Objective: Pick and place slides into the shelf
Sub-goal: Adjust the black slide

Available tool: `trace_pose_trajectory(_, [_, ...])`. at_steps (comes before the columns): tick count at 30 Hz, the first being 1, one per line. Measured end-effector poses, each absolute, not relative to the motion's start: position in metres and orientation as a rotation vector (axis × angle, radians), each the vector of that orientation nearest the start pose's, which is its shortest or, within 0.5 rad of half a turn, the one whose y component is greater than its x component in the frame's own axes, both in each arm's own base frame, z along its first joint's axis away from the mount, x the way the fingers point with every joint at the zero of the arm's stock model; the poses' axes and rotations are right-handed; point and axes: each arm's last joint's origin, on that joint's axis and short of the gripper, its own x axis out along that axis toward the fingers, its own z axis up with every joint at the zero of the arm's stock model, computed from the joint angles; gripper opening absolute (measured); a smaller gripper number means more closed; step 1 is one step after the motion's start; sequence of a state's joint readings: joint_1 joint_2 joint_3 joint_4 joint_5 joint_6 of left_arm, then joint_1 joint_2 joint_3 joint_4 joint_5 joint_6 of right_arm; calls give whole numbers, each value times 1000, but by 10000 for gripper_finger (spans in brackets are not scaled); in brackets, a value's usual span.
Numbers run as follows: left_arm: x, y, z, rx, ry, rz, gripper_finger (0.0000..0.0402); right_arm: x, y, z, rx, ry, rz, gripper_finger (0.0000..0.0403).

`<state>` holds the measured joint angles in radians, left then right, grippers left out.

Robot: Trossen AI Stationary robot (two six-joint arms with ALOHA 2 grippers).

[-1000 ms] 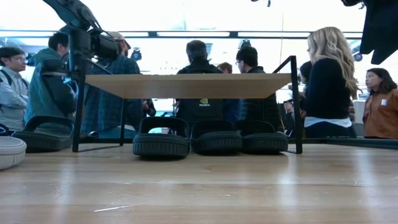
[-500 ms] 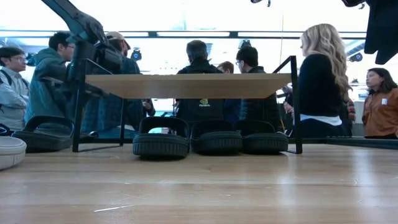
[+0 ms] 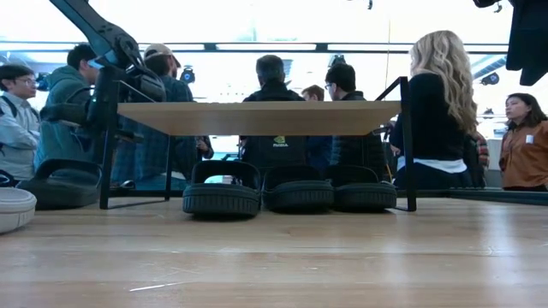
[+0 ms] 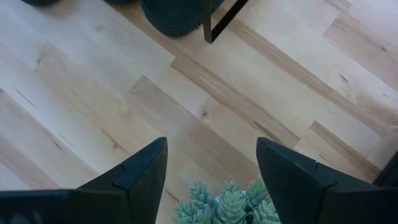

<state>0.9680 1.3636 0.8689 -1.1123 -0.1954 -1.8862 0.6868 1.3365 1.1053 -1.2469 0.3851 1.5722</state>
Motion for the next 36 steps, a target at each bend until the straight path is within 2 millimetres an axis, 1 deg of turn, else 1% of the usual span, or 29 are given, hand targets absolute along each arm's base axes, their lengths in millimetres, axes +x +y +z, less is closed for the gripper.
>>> trace_pose_trajectory(3, [114,176,195,-1830,260,2248,6,177,131,268,610,1058,-730,238])
trace_pose_trajectory(6, [115,175,187,-1850,342,2280,6,177,131,268,619,1058,-734,238])
trace_pose_trajectory(9, [120,171,183,-1859,430,2286,6,177,131,269,627,1072,-730,238])
trace_pose_trajectory(11, [123,166,183,-1841,475,2289,6,176,131,269,627,1076,-730,238])
trace_pose_trajectory(20, [128,134,199,-1731,661,2280,6,176,131,269,607,1079,-720,238])
trace_pose_trajectory(27, [135,118,191,-1682,753,2241,6,176,131,269,602,1080,-716,238])
trace_pose_trajectory(29, [134,117,192,-1683,733,2232,6,176,131,269,608,1080,-719,238])
trace_pose_trajectory(31, [133,118,196,-1671,677,2217,6,177,131,269,612,1080,-718,238])
trace_pose_trajectory(36, [135,130,202,-1762,410,2084,6,177,132,269,614,1083,-717,238])
